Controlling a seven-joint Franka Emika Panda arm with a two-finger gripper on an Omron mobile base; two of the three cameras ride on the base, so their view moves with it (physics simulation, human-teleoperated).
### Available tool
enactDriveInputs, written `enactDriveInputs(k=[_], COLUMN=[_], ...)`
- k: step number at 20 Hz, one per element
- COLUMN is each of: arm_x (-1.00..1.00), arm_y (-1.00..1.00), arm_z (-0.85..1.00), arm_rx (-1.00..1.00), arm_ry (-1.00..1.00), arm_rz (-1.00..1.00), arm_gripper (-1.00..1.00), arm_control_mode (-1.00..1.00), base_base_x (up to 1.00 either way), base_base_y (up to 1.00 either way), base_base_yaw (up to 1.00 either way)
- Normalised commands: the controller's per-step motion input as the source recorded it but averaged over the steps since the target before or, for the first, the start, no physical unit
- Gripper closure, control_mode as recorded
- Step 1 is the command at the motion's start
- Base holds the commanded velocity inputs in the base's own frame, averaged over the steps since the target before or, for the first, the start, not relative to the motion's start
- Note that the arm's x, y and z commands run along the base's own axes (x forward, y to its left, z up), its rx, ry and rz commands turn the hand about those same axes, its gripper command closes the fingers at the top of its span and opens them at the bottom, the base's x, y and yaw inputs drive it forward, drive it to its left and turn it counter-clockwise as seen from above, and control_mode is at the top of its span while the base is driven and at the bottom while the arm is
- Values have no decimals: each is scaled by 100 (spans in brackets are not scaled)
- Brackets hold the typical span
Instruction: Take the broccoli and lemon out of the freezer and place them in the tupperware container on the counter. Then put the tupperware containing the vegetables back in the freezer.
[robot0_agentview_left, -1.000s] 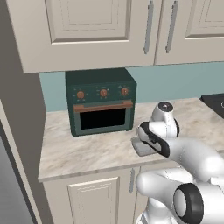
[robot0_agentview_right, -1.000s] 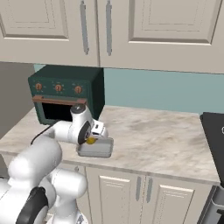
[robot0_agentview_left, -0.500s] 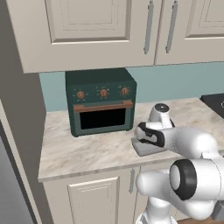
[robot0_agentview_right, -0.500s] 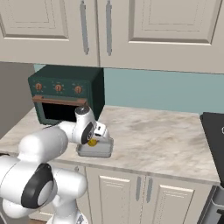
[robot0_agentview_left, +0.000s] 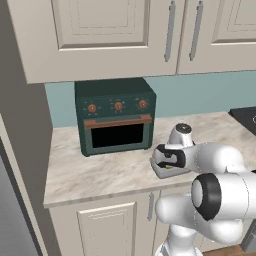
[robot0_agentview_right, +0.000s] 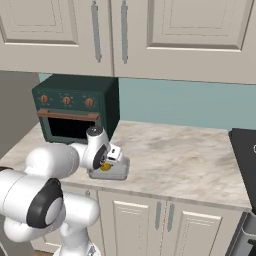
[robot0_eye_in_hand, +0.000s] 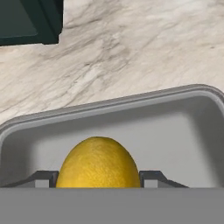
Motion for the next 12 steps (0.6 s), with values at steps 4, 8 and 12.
enactDriveInputs(k=[4, 8, 12], arm_x=[0, 5, 9], arm_y=[15, 9, 0], arm_z=[-24, -8, 0], arm_rx=[0, 0, 0], arm_ry=[0, 0, 0], arm_rz=[0, 0, 0], arm_gripper=[100, -100, -100], arm_control_mode=[-100, -100, -100], base_base_x=[0, 0, 0], base_base_y=[0, 0, 0], base_base_yaw=[0, 0, 0])
